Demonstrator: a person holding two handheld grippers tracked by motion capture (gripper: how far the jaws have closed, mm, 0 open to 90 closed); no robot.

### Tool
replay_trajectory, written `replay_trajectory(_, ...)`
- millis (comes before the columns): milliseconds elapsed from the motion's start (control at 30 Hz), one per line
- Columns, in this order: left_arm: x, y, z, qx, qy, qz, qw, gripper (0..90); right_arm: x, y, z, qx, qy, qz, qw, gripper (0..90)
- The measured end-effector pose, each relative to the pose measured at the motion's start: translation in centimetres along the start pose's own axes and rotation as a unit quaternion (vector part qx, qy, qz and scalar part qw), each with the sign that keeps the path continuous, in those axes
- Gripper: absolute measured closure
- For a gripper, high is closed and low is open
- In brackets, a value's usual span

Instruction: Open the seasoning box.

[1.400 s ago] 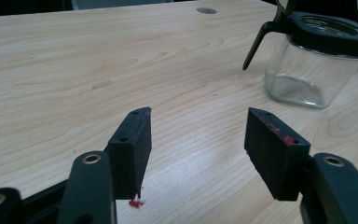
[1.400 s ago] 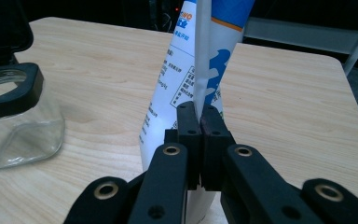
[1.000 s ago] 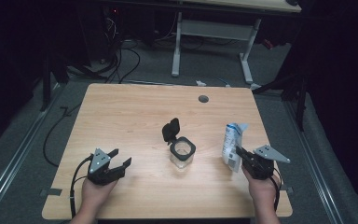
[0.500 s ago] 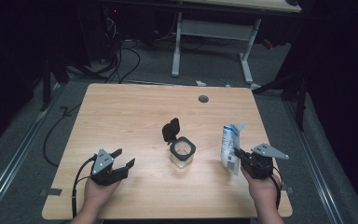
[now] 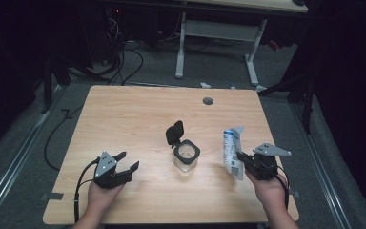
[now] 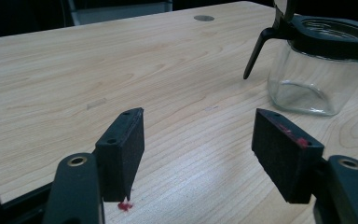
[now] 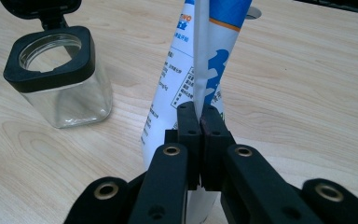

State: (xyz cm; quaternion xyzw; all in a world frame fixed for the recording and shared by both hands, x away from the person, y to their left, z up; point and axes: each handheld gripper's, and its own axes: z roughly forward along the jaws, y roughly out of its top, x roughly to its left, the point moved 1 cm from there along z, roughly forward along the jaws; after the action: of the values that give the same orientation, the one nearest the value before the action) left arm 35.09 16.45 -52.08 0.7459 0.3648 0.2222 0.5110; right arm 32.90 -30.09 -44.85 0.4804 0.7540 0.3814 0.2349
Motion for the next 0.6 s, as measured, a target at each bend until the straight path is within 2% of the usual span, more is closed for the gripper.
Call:
replay_trajectory(133,0.0,0.0,0.0,-0.002,0.0,-0.001,1.0,34.7,0.2,0.3,0.4,0.008,0.001,-0.006,0.9999,89.4)
replay_trajectory(267,0.0,0.0,0.0,0.001,-0.003,0.001,1.0,34.7,0.3,0.8,0.6,0.03,0.008,-0.011,0.9994,89.5)
replay_trajectory(333,0.0,0.0,0.0,-0.002,-0.002,0.001,1.0,34.6,0.3,1.1,0.7,0.051,0.01,-0.014,0.9986,89.5)
replay_trajectory(367,0.0,0.0,0.0,-0.002,-0.002,0.001,1.0,34.6,0.3,1.1,0.7,0.051,0.01,-0.014,0.9986,89.5)
replay_trajectory(400,-0.1,0.0,-0.1,-0.003,-0.003,0.0,1.0,34.6,0.3,1.5,0.8,0.065,0.012,-0.022,0.9976,89.5)
replay_trajectory(433,-0.1,0.0,-0.1,-0.003,-0.003,0.0,1.0,34.6,0.3,1.5,0.8,0.065,0.012,-0.022,0.9976,89.5)
replay_trajectory(467,-0.1,0.0,0.0,-0.003,-0.004,-0.001,1.0,34.6,0.5,1.7,0.9,0.082,0.014,-0.028,0.9961,89.4)
replay_trajectory(600,-0.2,0.0,0.0,-0.001,-0.007,0.001,1.0,34.4,0.6,2.2,1.0,0.108,0.022,-0.042,0.993,89.7)
